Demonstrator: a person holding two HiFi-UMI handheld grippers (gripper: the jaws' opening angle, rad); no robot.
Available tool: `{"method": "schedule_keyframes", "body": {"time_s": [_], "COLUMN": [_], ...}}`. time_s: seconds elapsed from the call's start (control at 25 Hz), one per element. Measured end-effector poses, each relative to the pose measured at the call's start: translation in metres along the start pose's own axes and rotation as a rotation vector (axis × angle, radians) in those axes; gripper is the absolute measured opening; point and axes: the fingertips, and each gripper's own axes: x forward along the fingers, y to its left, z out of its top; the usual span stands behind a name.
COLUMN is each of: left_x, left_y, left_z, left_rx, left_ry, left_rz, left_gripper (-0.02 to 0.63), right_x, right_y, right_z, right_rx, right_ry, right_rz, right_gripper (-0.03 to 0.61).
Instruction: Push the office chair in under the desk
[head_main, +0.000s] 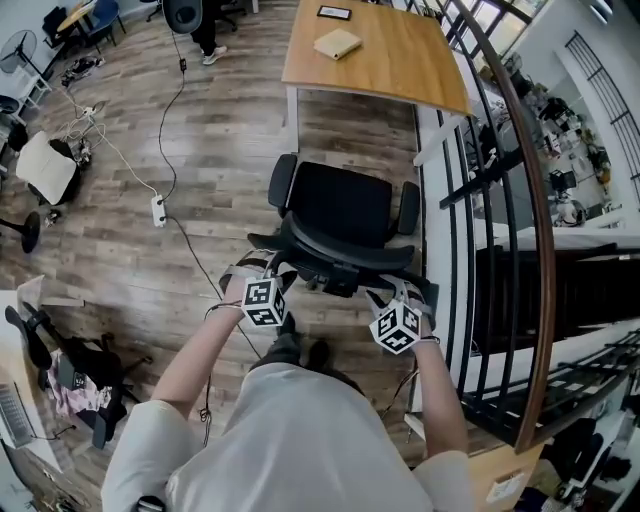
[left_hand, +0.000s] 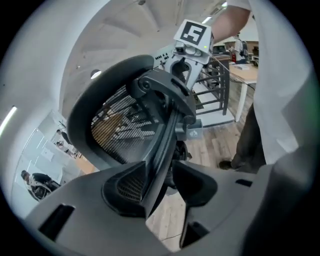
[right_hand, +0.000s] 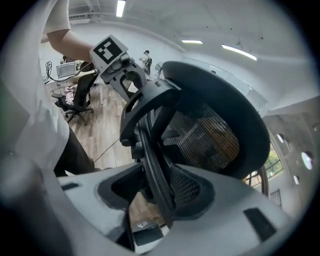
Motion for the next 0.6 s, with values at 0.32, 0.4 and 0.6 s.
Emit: {"method": "schedule_keyframes", "body": {"time_s": [0.32,0.4,0.6], "left_x": [0.021,0.023,0.028], "left_y": [0.006,0.006,0.003], "left_z": [-0.008,-0.008,-0.011], "left_rx": [0.102,0.107,0.094], "left_ry": [0.037,0.031,0.016], "left_rz": [-0.043,-0.061,-0.098], "left_gripper": [0.155,0.153,0.15], "right_x": [0.022,0.025,0.031], "right_y": [-0.002,-0.003,-0.002], "right_z": [-0.012,-0.014,-0.012], "right_rx": [-0.041,-0.051,-0.036], "right_ry": [0.069,0.075,0.073], "right_rz": [-0.008,-0.016,-0.005], "right_gripper": [0.161,0.161,0.16]}}
